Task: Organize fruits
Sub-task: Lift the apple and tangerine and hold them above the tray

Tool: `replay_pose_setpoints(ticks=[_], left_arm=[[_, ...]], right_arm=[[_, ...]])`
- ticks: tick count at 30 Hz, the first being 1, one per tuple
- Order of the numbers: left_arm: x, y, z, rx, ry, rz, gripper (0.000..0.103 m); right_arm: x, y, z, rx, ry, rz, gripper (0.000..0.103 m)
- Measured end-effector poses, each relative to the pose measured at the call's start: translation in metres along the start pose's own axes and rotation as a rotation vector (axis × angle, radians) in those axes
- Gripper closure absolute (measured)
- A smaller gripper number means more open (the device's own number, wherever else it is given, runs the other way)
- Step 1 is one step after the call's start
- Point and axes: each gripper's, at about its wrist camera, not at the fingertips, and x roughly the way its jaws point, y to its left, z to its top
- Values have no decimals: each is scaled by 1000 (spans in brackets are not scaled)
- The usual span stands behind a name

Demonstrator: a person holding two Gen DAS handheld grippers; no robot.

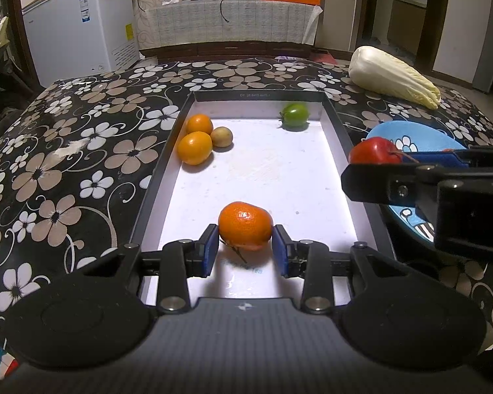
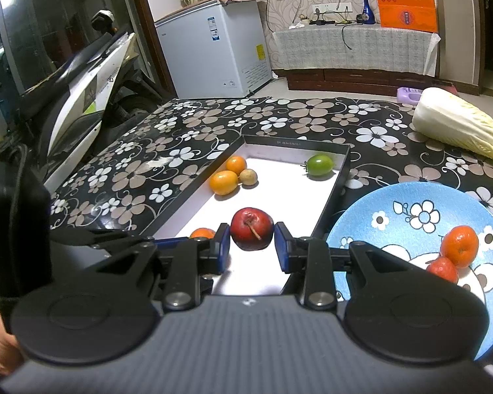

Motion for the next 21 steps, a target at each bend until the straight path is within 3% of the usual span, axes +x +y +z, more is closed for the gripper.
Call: replay_pose_setpoints(ticks=[21], left_arm=[[0, -2, 1, 3, -2, 1, 62]], right_arm=[[-3, 0, 2, -1, -9, 3, 71]])
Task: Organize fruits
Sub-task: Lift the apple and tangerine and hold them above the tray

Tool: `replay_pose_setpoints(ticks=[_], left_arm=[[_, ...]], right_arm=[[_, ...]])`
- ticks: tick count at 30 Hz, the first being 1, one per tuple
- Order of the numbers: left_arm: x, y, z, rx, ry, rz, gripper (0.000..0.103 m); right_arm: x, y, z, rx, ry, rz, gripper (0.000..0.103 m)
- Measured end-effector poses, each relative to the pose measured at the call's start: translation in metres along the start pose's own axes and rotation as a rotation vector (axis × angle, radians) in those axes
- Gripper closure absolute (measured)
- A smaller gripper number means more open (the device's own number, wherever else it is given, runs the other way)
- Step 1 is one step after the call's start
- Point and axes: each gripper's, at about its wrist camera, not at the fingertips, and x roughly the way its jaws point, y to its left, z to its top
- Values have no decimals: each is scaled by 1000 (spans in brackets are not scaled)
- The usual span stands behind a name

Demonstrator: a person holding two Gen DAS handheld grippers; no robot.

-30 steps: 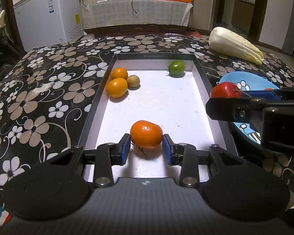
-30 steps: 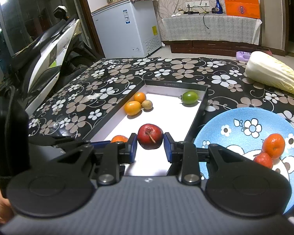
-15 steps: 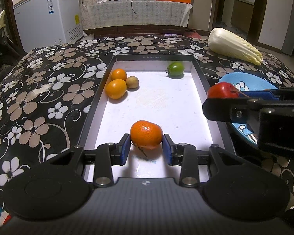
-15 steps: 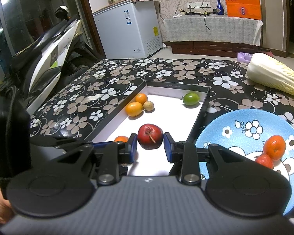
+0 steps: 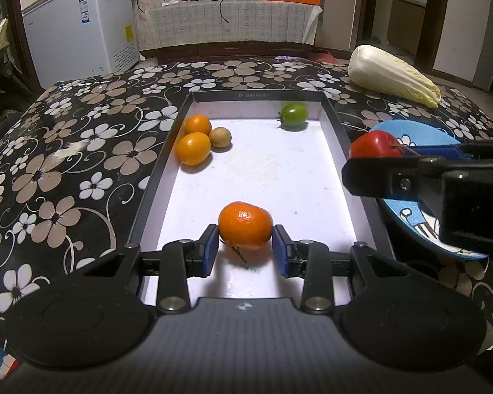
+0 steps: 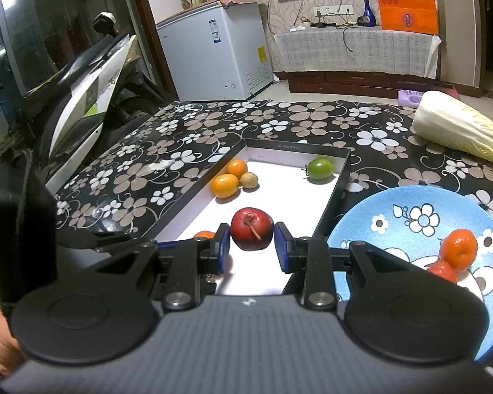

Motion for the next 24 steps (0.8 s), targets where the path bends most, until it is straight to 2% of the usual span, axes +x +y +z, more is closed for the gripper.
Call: replay_pose_setpoints(ticks=[24], left_arm=[[-1, -1, 1, -1, -5, -1, 62]], right_arm=[[3, 1, -1, -8, 12, 1, 71]])
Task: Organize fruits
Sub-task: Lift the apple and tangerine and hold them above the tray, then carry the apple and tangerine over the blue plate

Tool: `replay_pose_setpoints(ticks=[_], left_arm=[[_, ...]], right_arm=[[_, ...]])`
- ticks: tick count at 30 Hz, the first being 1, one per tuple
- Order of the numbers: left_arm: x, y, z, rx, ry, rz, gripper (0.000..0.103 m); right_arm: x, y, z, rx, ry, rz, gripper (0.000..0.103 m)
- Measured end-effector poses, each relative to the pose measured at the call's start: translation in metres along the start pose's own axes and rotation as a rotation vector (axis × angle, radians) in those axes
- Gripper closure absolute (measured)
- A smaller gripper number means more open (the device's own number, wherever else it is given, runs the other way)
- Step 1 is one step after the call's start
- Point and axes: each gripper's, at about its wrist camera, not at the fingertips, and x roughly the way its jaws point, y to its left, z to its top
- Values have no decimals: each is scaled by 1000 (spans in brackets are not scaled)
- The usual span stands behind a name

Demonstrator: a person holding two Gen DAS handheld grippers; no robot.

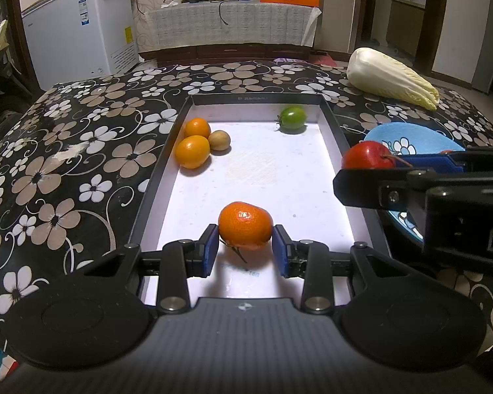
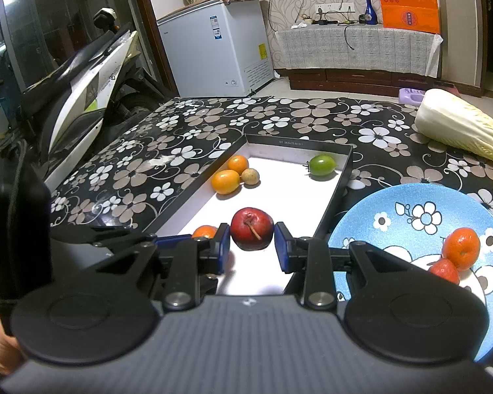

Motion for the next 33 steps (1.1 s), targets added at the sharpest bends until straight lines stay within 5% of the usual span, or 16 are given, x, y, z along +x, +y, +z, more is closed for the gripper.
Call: replay_pose_setpoints(ticks=[33], left_arm=[[-8, -7, 5, 9, -19, -19, 62]], right_arm=[[-3, 0, 3, 6, -17, -2, 71]])
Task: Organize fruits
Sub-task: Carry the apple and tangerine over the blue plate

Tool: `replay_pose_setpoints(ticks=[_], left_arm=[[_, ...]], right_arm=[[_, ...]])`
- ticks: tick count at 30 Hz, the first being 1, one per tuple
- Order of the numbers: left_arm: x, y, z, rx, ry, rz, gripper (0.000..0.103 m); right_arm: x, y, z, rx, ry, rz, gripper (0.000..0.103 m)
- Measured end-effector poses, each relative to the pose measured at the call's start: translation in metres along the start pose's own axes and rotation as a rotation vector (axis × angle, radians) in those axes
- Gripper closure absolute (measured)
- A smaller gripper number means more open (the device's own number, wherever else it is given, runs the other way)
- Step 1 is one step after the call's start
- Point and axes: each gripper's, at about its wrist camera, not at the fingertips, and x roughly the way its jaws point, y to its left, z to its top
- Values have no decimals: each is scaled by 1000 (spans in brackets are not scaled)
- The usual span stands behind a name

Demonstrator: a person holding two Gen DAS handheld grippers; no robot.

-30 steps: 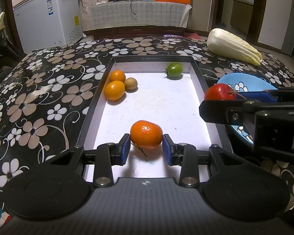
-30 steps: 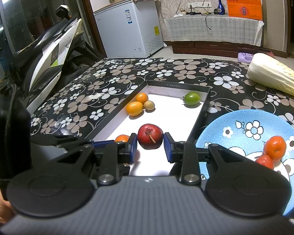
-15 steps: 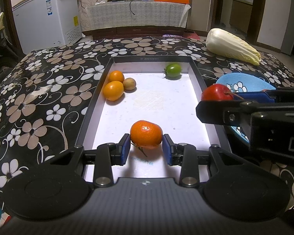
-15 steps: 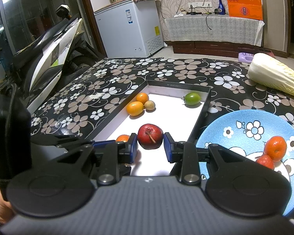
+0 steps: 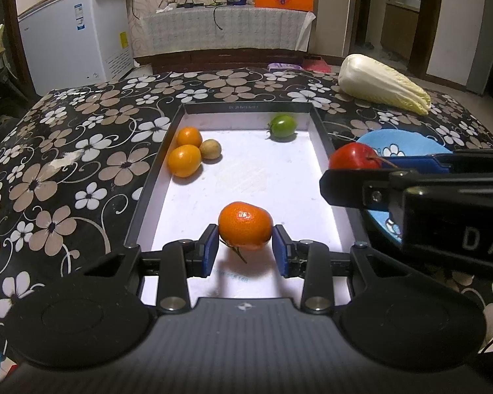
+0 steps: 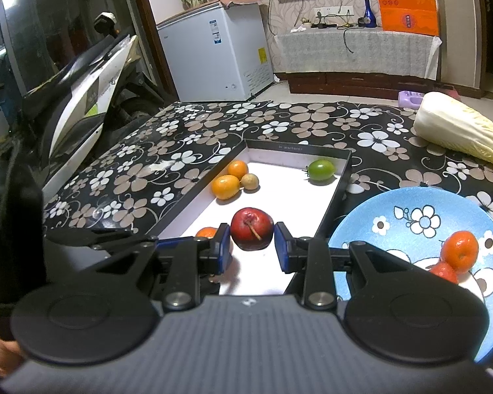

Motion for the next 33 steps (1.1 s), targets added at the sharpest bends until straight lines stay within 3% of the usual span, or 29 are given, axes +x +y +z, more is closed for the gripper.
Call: replay_pose_setpoints(ticks=[19, 33], left_arm=[[-16, -28, 11, 11, -43, -81, 62], [-15, -62, 14, 37, -46, -162, 62]], right_arm=[[-25, -31, 1, 48, -59, -53, 71], [-56, -84, -8, 130, -74, -184, 71]])
